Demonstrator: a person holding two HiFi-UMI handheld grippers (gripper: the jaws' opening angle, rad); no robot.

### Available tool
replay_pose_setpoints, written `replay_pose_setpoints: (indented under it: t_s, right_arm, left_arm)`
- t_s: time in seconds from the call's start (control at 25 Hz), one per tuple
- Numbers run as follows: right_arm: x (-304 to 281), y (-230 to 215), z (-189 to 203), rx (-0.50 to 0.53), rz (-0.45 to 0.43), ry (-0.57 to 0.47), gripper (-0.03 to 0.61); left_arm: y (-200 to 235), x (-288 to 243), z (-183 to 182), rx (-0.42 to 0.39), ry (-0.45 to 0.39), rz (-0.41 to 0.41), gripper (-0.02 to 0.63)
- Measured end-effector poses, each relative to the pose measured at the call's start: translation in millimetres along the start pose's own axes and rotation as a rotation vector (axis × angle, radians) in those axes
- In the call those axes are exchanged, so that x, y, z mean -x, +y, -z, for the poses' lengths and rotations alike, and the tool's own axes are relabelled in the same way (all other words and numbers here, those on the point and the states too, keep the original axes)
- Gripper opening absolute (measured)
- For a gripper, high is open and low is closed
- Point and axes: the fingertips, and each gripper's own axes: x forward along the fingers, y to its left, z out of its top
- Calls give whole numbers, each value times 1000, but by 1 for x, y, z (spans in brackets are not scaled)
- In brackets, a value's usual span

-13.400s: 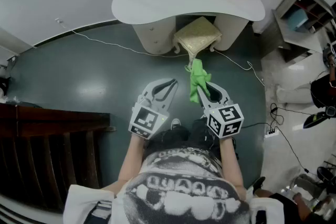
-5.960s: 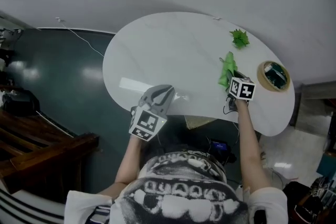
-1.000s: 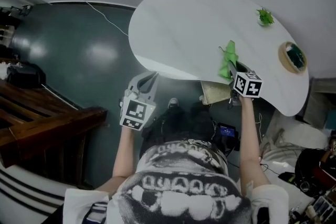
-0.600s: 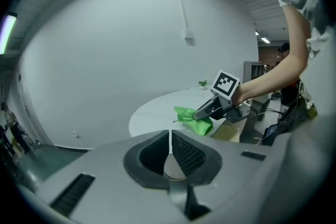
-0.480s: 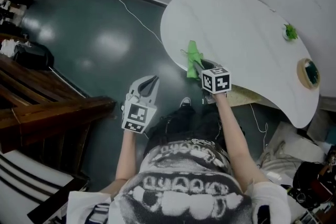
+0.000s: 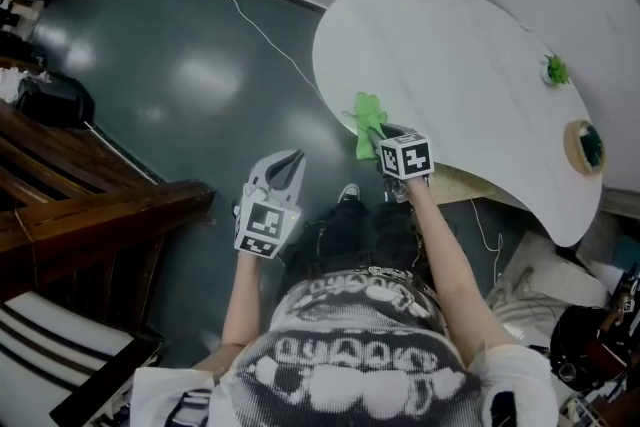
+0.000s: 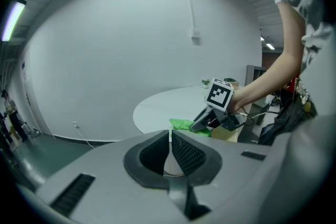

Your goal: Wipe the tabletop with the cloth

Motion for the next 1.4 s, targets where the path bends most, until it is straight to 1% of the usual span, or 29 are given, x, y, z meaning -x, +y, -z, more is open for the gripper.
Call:
replay_pose_setpoints:
  t_s: [0.12,0.28,0.48,0.6,0.84,1.0,1.16,1.4]
  right_arm:
    - [8,-7,7,-5,28,1,77]
    - [22,-20,21,-47,61,-7,77]
    - [56,-51,43,-102,149,-22,77]
    - [79,-76,59,-135,189,-38,77]
    - [136,-132,102,-208,282,-62,77]
    - [184,-176,141,-253,341,-74,77]
    - [231,-220,181,-304,390,-91,77]
    - [302,-280,248,-362,461,-99,77]
  left_arm:
    - [0,-8,-2,-18,-10,30,14]
    - [-4,-19,-11,-60,-23,80,14]
    - [-32,-36,-30,-133,-42,171,14]
    - [-57,-46,-45,-172,-63,213,14]
    - [-117,-57,-62,-205,-76,257,14]
    - [-165,-58,-69,-200,-76,271,14]
    - [-214,-66,-75,-219,-66,278,15]
    - [-291,-75,-94,-220,-93,291,15]
